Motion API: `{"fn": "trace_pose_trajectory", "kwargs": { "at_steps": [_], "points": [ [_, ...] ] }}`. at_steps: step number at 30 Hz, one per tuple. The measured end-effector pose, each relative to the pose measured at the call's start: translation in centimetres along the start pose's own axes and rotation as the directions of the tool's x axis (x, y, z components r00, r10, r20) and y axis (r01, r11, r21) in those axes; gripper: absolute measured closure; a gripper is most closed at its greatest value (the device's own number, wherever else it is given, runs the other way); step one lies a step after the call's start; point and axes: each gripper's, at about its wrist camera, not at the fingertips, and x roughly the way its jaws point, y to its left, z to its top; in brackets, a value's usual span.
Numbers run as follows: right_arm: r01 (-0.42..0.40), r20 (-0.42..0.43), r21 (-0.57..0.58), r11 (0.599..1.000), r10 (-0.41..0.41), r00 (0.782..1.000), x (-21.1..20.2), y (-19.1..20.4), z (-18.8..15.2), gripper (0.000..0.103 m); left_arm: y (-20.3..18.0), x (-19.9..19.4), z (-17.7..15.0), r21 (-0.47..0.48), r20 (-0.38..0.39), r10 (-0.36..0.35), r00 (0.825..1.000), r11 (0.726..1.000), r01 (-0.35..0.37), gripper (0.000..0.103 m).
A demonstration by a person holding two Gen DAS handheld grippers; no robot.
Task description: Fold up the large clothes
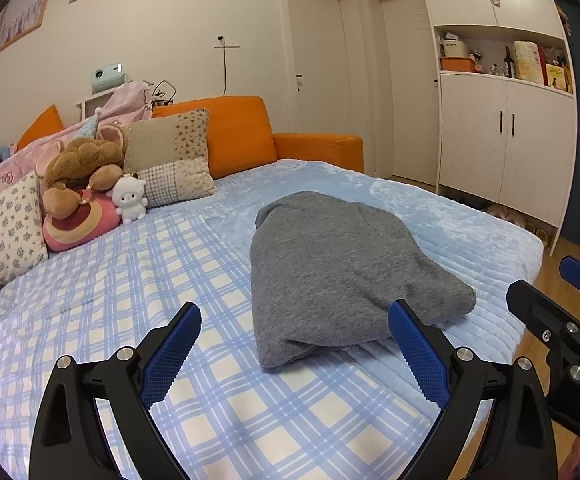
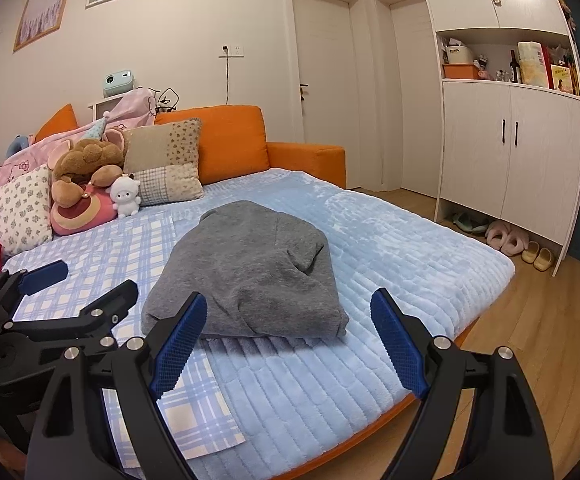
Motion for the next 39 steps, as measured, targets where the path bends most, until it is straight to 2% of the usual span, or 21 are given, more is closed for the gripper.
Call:
{"fn": "trace_pose_trajectory", "kwargs": {
  "at_steps": [39],
  "points": [
    [0.009, -0.005, -0.025, 1.000, -0.009, 1.000, 0.7, 0.7, 0.7, 0.020, 1.0, 0.4, 0.4, -0.021, -0.005, 0.013, 1.000, 1.000, -0.013, 0.007]
  ]
}}
